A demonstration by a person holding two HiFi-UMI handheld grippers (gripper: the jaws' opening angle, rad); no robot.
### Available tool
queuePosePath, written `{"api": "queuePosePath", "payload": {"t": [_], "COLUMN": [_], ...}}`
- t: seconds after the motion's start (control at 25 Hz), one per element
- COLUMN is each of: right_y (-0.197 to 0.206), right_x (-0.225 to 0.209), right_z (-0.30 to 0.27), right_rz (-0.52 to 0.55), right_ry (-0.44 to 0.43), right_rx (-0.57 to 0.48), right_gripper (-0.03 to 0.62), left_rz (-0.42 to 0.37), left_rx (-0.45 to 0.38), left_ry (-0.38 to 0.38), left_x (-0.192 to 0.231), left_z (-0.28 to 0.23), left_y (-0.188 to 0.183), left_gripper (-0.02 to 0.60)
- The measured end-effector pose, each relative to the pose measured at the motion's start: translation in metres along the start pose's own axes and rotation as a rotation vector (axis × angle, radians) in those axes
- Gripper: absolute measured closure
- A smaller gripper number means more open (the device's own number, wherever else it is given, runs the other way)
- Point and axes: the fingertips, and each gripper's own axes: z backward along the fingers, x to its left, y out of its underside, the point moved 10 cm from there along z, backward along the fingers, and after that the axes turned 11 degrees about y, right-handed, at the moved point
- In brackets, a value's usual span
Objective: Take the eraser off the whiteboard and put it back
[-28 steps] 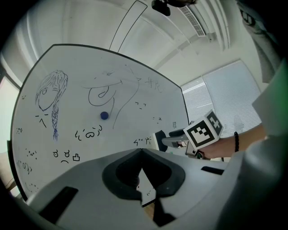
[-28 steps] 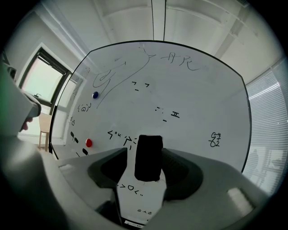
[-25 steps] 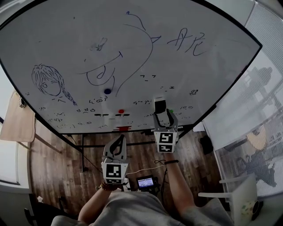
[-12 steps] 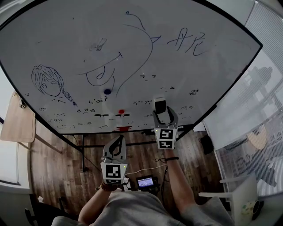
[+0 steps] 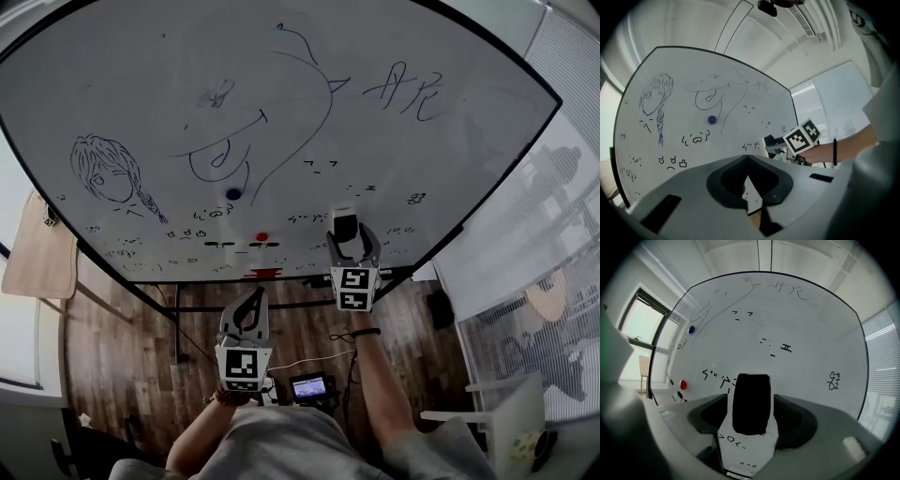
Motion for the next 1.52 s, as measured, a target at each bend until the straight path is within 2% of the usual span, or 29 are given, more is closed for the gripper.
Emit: {"api": "queuePosePath", "payload": {"t": [0.84, 1.52], "right_y": [0.003, 0.003], "right_x": [0.004, 0.004], "right_z": [-0.018, -0.021], "right_rz": [-0.014, -0.024], "right_ry": [0.011, 0.036], "right_rx": [0.028, 0.034], "right_gripper": [0.279, 0.324], "left_rz": [-0.001, 0.005], "left_rx": [0.013, 0.018], "left_ry": [-0.015, -0.018], "left_x": [0.009, 0.013], "left_z": [0.004, 0.008], "left_y": [0.002, 0.006], "left_gripper": [0.574, 0.574]}}
